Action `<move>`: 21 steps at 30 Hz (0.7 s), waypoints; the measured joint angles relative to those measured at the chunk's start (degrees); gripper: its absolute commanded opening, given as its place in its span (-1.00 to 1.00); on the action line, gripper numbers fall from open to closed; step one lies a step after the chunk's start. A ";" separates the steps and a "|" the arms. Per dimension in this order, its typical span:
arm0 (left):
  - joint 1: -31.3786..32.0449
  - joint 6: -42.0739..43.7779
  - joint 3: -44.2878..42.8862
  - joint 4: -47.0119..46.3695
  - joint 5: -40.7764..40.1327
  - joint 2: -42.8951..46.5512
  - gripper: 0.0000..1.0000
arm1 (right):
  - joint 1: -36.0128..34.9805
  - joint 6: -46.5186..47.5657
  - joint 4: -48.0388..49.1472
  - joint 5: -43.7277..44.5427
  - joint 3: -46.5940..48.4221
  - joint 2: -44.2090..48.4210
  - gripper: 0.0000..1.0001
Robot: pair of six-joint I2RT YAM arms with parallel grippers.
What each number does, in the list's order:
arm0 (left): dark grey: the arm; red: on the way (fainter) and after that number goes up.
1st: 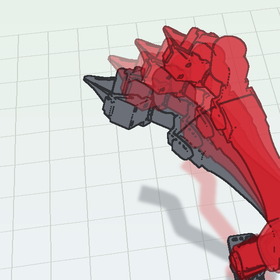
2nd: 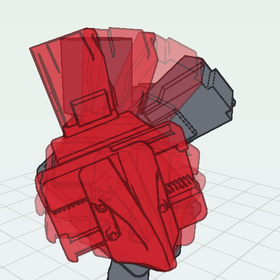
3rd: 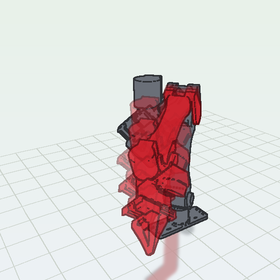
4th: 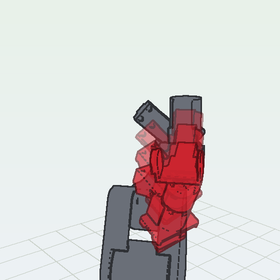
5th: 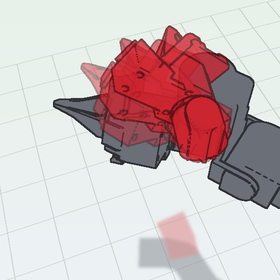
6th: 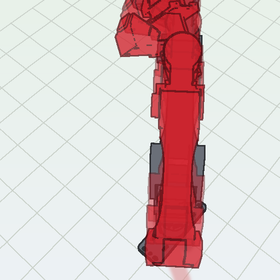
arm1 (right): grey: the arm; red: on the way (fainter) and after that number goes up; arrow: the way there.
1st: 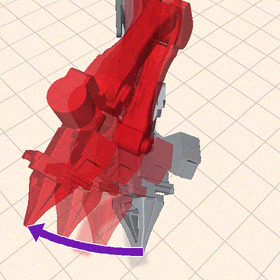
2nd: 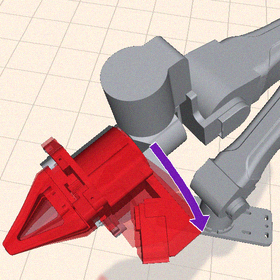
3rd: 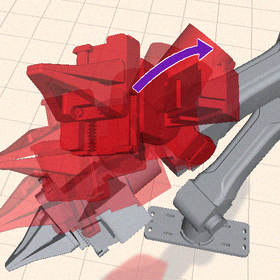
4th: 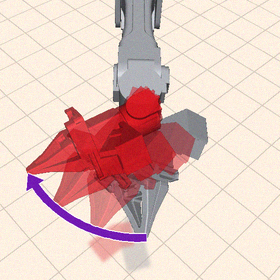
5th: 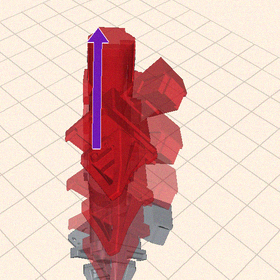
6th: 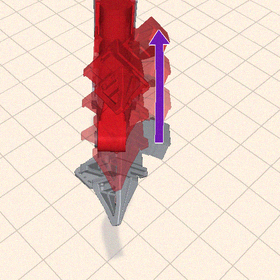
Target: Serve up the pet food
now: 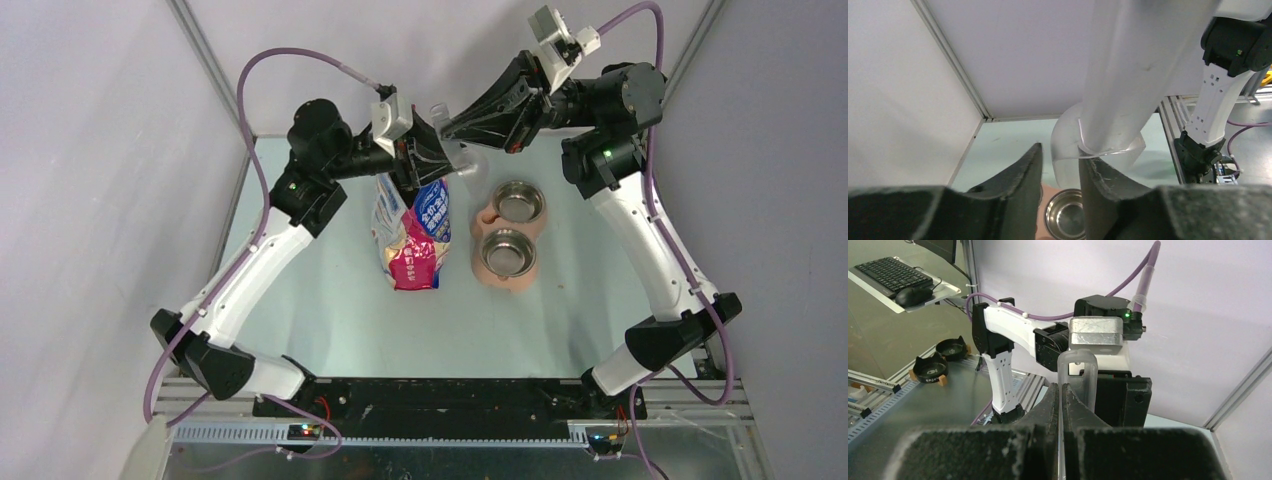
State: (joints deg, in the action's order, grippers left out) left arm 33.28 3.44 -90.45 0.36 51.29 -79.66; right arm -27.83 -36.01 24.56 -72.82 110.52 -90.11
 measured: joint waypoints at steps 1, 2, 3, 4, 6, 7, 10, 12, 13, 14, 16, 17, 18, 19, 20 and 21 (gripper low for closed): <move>0.07 -0.11 0.00 -0.15 0.04 -0.15 -0.39 | -0.13 0.00 0.02 0.00 0.13 0.00 -1.00; 0.11 -0.24 0.00 -0.26 0.11 -0.22 -0.48 | -0.24 0.02 0.04 0.00 0.26 0.00 -1.00; 0.15 -0.46 0.00 -0.33 0.13 -0.28 -0.52 | -0.37 0.07 0.07 0.02 0.35 0.00 -1.00; 0.15 -0.48 0.00 -0.35 0.15 -0.31 -0.62 | -0.46 0.22 0.09 0.02 0.35 0.00 -1.00; 0.15 -0.61 0.00 -0.39 0.15 -0.31 -0.78 | -0.55 0.46 0.07 0.15 0.35 0.00 -1.00; 0.15 -0.72 0.00 -0.42 0.15 -0.31 -0.84 | -0.57 0.52 0.07 0.24 0.35 0.00 -1.00; 0.15 -0.85 0.00 -0.42 -0.07 -0.31 -0.99 | -0.55 0.68 0.07 1.11 0.35 0.00 -0.94; 0.11 -0.59 0.26 -0.44 -0.31 -0.17 -1.00 | -0.42 0.94 -0.07 1.95 0.15 0.02 -0.73; 0.07 -0.57 0.66 -0.31 -0.61 0.02 -1.00 | -0.15 1.11 -0.37 2.38 -0.20 0.15 -0.55; -0.09 -0.57 1.01 -0.02 -0.79 0.26 -1.00 | 0.11 1.38 -0.57 2.67 -0.63 0.26 -0.47; -0.66 -0.50 1.97 1.11 -1.60 0.96 -1.00 | 0.83 2.36 -1.53 2.80 -2.49 1.01 -0.13; -0.98 -0.42 2.40 1.62 -1.90 1.44 -1.00 | 1.38 2.75 -2.14 2.97 -3.43 1.33 -0.05; -1.53 -0.39 3.15 2.91 -2.75 2.25 -1.00 | 1.99 3.21 -2.97 3.04 -4.42 1.75 0.07; -2.16 -0.39 3.78 3.93 -3.28 2.99 -1.00 | 2.60 3.58 -3.56 3.13 -5.38 2.14 0.11; -2.80 -0.04 4.44 4.98 -3.52 3.76 -1.00 | 3.34 4.09 -4.33 3.54 -6.36 2.60 0.18; -3.48 0.13 4.96 6.47 -4.13 4.68 -1.00 | 3.89 4.42 -4.79 3.82 -7.13 2.93 0.21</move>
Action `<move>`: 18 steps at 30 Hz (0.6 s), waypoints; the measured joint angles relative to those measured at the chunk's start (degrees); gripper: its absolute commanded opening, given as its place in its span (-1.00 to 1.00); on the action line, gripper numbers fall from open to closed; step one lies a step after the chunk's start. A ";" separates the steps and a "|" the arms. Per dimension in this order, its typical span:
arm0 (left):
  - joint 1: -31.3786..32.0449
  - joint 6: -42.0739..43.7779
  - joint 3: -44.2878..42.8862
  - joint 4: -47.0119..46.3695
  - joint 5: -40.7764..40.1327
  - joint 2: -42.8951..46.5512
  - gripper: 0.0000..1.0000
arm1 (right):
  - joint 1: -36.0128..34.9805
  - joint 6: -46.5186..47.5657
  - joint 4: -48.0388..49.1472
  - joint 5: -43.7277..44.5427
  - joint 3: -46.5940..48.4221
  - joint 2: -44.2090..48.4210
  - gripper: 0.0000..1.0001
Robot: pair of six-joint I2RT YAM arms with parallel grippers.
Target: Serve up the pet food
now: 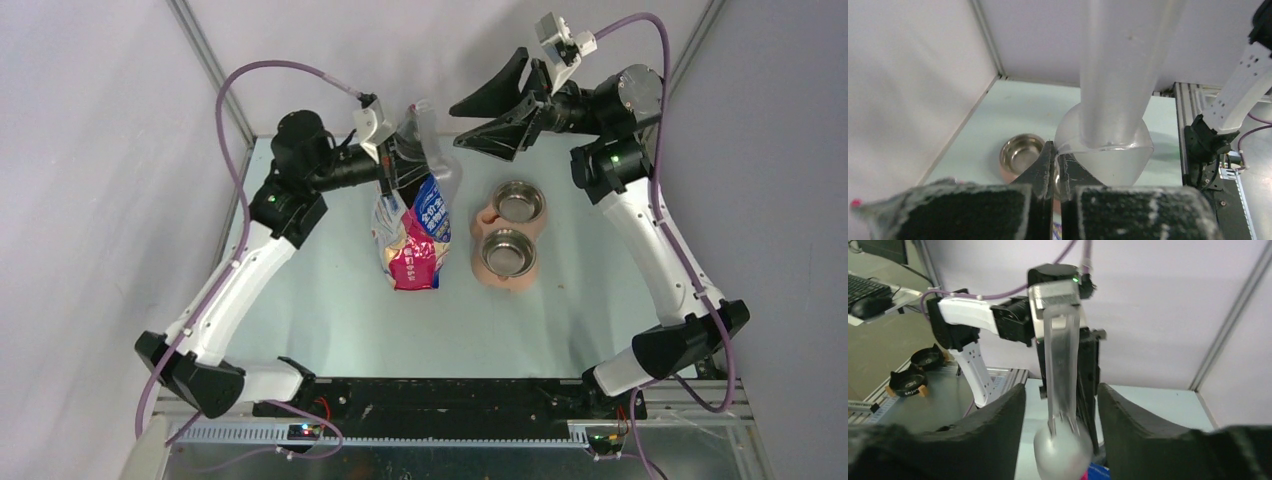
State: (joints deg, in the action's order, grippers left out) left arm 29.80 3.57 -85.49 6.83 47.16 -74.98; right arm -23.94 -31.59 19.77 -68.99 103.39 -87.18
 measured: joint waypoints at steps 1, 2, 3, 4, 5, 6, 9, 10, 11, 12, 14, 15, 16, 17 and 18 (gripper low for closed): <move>-0.52 0.63 0.44 1.46 -0.76 0.85 -1.00 | 0.52 0.28 -0.48 0.26 -0.76 0.39 0.25; -0.94 1.49 0.68 3.37 -1.79 1.75 -1.00 | 1.01 0.55 -0.96 0.48 -1.46 0.76 0.27; -1.14 2.34 0.79 5.03 -2.91 2.49 -1.00 | 1.46 0.70 -1.60 0.76 -2.21 1.18 0.29; -1.22 3.58 0.76 7.26 -4.37 3.41 -1.00 | 1.81 0.98 -2.29 1.20 -2.97 1.66 0.29; -1.22 4.72 0.76 8.96 -5.84 4.13 -1.00 | 2.12 1.49 -3.10 1.77 -3.72 2.16 0.30; -1.22 6.21 0.76 11.19 -7.69 5.03 -1.00 | 2.40 2.12 -4.22 2.60 -4.57 2.80 0.30; -1.22 10.25 0.35 16.41 -12.74 6.23 -1.00 | 3.10 5.05 -9.97 7.04 -6.34 4.87 0.33; -1.22 11.54 -0.20 18.34 -14.88 6.23 -1.00 | 3.34 6.93 -13.18 9.16 -6.49 5.64 0.34; -1.22 12.37 -0.68 19.69 -16.70 6.01 -1.00 | 3.50 8.87 -16.65 11.30 -6.38 6.27 0.36; -1.20 13.60 -1.79 21.88 -19.32 5.53 -1.00 | 3.58 11.74 -21.03 13.29 -5.95 6.82 0.37; -0.98 15.10 -3.82 24.76 -23.34 4.37 -1.00 | 3.58 16.35 -29.97 16.55 -3.28 6.86 0.38; -0.81 16.06 -5.68 26.67 -26.36 3.30 -1.00 | 3.37 18.56 -35.19 17.99 -0.74 6.36 0.38; -0.66 16.63 -7.13 27.87 -28.30 2.45 -1.00 | 3.10 19.80 -39.19 19.15 1.60 5.62 0.38; -0.46 17.35 -8.57 29.05 -30.62 1.57 -1.00 | 2.82 20.50 -42.88 20.22 4.09 4.87 0.39; -0.22 17.97 -10.14 30.36 -32.72 0.66 -1.00 | 2.49 20.68 -45.11 21.09 5.70 4.33 0.39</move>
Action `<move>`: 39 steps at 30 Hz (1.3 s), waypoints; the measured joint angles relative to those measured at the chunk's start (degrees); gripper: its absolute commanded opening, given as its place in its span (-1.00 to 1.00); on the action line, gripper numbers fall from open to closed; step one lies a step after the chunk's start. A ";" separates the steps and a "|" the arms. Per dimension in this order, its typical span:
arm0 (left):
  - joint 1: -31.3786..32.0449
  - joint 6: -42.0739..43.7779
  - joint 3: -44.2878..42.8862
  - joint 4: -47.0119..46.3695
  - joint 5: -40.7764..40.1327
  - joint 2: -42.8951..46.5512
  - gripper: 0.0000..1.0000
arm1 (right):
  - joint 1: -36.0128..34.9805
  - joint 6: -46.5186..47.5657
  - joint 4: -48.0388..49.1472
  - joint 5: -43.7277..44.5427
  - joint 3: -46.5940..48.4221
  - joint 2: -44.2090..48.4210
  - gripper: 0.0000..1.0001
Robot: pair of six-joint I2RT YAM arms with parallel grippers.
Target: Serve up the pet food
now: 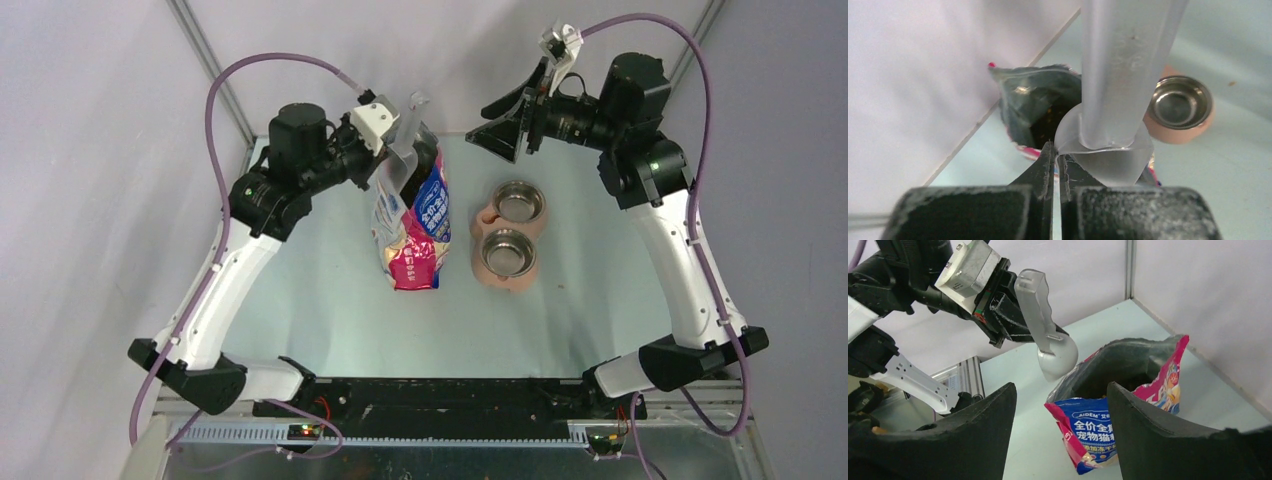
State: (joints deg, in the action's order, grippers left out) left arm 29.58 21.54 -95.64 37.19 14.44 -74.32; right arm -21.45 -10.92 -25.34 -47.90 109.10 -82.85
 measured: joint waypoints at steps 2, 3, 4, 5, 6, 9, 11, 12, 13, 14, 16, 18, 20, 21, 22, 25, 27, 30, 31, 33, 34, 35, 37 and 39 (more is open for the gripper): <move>0.42 0.70 -1.68 1.57 -3.45 -1.09 -1.00 | -0.85 -0.48 -2.16 1.95 1.07 -0.39 0.39; 0.66 1.01 -2.08 2.12 -4.72 -1.40 -1.00 | -1.57 -0.96 -3.15 3.34 1.07 -0.50 0.39; 0.98 1.07 -2.36 2.84 -6.38 -1.60 -1.00 | -2.43 -1.36 -3.74 4.57 1.05 -0.74 0.40; 1.44 1.16 -2.38 3.43 -7.93 -1.66 -1.00 | -3.41 -1.81 -4.04 5.99 1.07 -1.16 0.40; 1.79 1.20 -2.38 3.96 -8.94 -1.70 -1.00 | -4.50 -2.29 -4.15 7.32 1.07 -1.62 0.41; 2.89 1.16 -2.38 4.70 -11.30 -1.81 -1.00 | -7.87 -3.26 -4.15 11.43 1.14 -3.50 0.42; 3.48 0.96 -2.38 4.90 -12.59 -1.81 -1.00 | -10.01 -3.67 -4.26 14.32 2.19 -5.40 0.42; 3.72 0.94 -2.38 4.98 -13.16 -1.81 -1.00 | -10.86 -3.74 -4.24 15.47 3.19 -6.51 0.41; 3.82 0.92 -2.38 4.98 -13.46 -1.81 -1.00 | -11.67 -3.76 -4.26 16.39 4.35 -7.76 0.39; 3.98 0.90 -2.38 4.98 -13.88 -1.86 -1.00 | -12.22 -3.87 -4.22 17.00 5.46 -8.76 0.38; 4.17 0.87 -2.38 4.98 -14.29 -1.88 -1.00 | -13.05 -4.24 -3.96 18.40 7.67 -10.69 0.35; 4.33 0.87 -2.38 4.96 -14.40 -1.88 -1.00 | -13.29 -5.01 -3.69 19.30 8.76 -11.78 0.32; 4.44 0.85 -2.38 4.96 -14.71 -1.88 -1.00 | -13.57 -5.33 -3.63 19.63 9.57 -12.55 0.23; 4.44 0.76 -2.38 4.94 -14.80 -1.92 -1.00 | -13.73 -5.51 -3.43 19.74 9.99 -12.87 0.11; 4.42 0.70 -2.38 4.94 -14.95 -1.92 -1.00 | -13.86 -5.68 -3.26 19.85 10.34 -13.18 0.05; 4.44 0.44 -2.38 4.94 -15.08 -2.03 -1.00 | -14.21 -6.38 -2.82 19.87 11.10 -13.94 -0.22; 4.44 0.46 -2.40 4.96 -15.23 -2.21 -1.00 | -14.45 -6.60 -2.62 19.74 11.50 -14.47 -0.40; 4.44 0.50 -2.43 5.01 -15.45 -2.54 -1.00 | -14.71 -6.86 -2.34 19.23 11.87 -15.15 -0.75; 4.42 0.50 -2.43 4.98 -15.65 -2.64 -1.00 | -14.69 -6.99 -2.34 18.99 12.04 -15.39 -0.97; 4.42 0.52 -2.45 5.03 -15.87 -2.75 -0.97 | -14.69 -7.02 -2.12 18.29 12.15 -15.65 -1.00; 4.42 0.52 -2.45 4.98 -15.91 -2.78 -0.75 | -14.53 -7.10 -1.97 17.94 12.15 -15.76 -1.00; 4.42 0.55 -2.45 4.94 -15.96 -2.80 -0.60 | -14.32 -7.10 -1.88 17.57 12.15 -15.82 -1.00; 4.44 1.33 -2.45 4.66 -15.91 -2.80 -0.22 | -13.70 -7.43 -1.60 16.68 12.15 -15.91 -1.00; 4.35 1.60 -2.10 3.17 -15.58 -2.64 0.05 | -13.00 -8.55 -0.96 15.56 12.15 -16.17 -1.00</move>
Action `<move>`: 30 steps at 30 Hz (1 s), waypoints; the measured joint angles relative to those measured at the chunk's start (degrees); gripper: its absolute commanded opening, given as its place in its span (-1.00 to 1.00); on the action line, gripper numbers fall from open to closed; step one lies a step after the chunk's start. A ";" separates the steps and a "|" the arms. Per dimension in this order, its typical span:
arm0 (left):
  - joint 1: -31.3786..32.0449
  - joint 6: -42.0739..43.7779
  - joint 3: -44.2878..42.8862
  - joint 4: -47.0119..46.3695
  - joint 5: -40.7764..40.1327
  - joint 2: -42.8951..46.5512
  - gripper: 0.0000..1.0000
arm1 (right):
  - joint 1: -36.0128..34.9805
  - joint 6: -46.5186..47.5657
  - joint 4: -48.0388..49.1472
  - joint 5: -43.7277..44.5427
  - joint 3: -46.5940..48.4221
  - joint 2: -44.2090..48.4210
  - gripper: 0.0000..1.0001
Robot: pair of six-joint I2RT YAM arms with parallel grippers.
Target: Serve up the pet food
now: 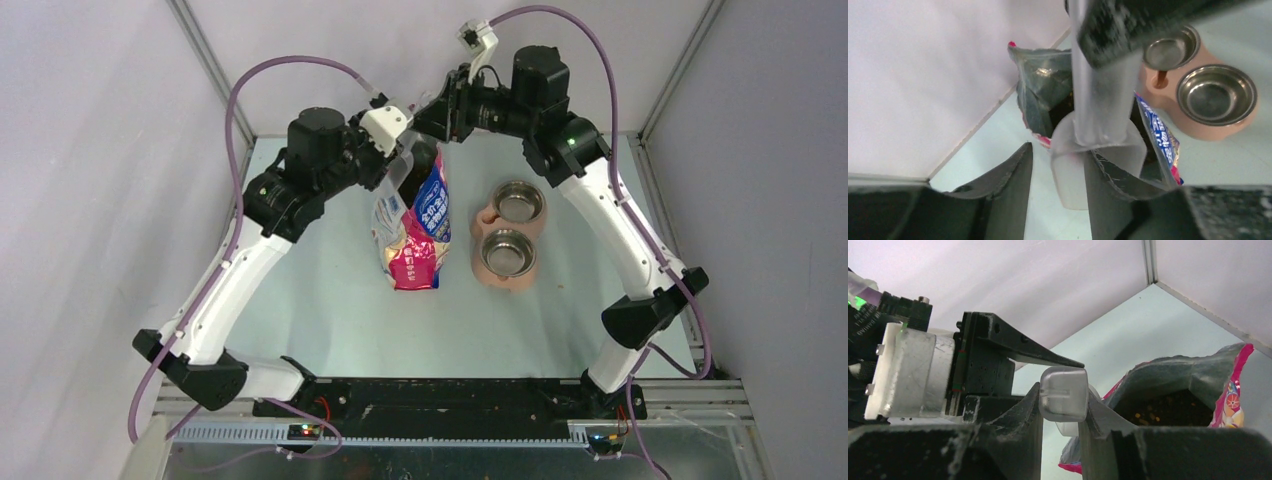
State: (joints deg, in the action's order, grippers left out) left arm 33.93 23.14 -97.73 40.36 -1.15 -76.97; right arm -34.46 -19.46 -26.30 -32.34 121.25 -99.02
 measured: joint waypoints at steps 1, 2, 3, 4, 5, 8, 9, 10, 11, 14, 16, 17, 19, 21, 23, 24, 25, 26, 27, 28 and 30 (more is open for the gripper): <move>-0.33 -0.07 0.72 -1.25 0.50 0.35 0.23 | 0.63 -1.05 0.72 -1.18 -0.02 -0.17 -1.00; -0.92 -0.15 1.88 -2.49 1.75 0.94 0.31 | 1.31 -1.97 1.55 -2.27 -0.02 -0.35 -1.00; -1.84 -0.70 3.56 -3.98 3.52 1.81 0.38 | 2.25 -3.10 2.64 -4.07 -0.13 -0.55 -1.00; -3.30 -1.70 6.03 -5.88 5.75 3.10 0.40 | 3.26 -4.28 3.87 -5.70 -0.37 -0.63 -1.00; -4.96 -2.71 8.13 -7.26 7.43 4.22 0.42 | 4.09 -5.40 5.16 -7.50 -0.70 -0.63 -1.00; -9.40 -5.46 11.34 -9.86 13.09 6.05 0.40 | 6.19 -8.24 8.81 -12.09 -1.57 -0.63 -1.00; -10.84 -6.86 11.78 -10.71 15.58 6.32 0.37 | 6.62 -8.92 10.05 -13.53 -1.90 -0.63 -1.00; -11.85 -8.48 11.87 -11.43 17.94 6.38 0.35 | 6.99 -9.79 11.72 -15.06 -2.38 -0.63 -1.00; -12.90 -10.12 12.00 -12.59 20.55 6.38 0.28 | 7.15 -10.43 12.72 -16.24 -2.58 -0.63 -1.00; -16.00 -17.57 13.03 -16.65 29.24 6.34 0.12 | 7.37 -12.31 16.09 -19.76 -3.39 -0.63 -1.00; -18.08 -22.95 13.97 -19.58 35.28 5.95 0.03 | 7.61 -13.22 17.94 -21.09 -3.67 -0.63 -1.00; -19.17 -26.32 14.62 -21.79 39.04 5.55 0.01 | 7.65 -13.51 18.80 -21.46 -3.74 -0.63 -1.00; -20.20 -30.95 15.58 -24.90 44.06 4.59 -0.04 | 7.76 -13.81 19.78 -22.01 -3.87 -0.63 -1.00; -20.74 -35.08 16.70 -27.54 48.59 3.41 -0.14 | 8.09 -14.32 20.33 -22.49 -3.93 -0.63 -1.00; -20.92 -37.73 17.38 -29.11 51.95 2.45 -0.31 | 8.28 -14.47 20.70 -22.60 -3.93 -0.63 -1.00; -20.96 -38.82 17.42 -29.35 53.18 2.10 -0.48 | 8.37 -14.40 20.68 -22.73 -3.96 -0.63 -1.00; -21.03 -39.87 17.42 -30.03 54.49 1.77 -0.59 | 8.46 -14.43 20.68 -22.75 -4.02 -0.63 -1.00; -21.11 -40.94 17.42 -30.60 55.60 1.60 -0.79 | 8.55 -14.45 20.72 -22.75 -4.11 -0.63 -1.00; -21.16 -41.57 17.49 -30.93 55.93 1.60 -0.93 | 8.59 -14.56 20.83 -22.71 -4.15 -0.63 -1.00; -21.33 -41.92 17.59 -31.54 56.33 1.60 -0.96 | 8.61 -14.62 20.87 -22.40 -4.20 -0.63 -1.00; -21.64 -42.42 17.81 -32.35 56.39 1.60 -0.99 | 8.61 -14.67 20.90 -21.79 -4.31 -0.63 -0.91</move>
State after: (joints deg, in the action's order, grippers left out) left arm 12.29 -19.29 -79.92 8.01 55.24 -75.37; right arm -25.85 -34.13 -5.41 -54.13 116.95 -99.66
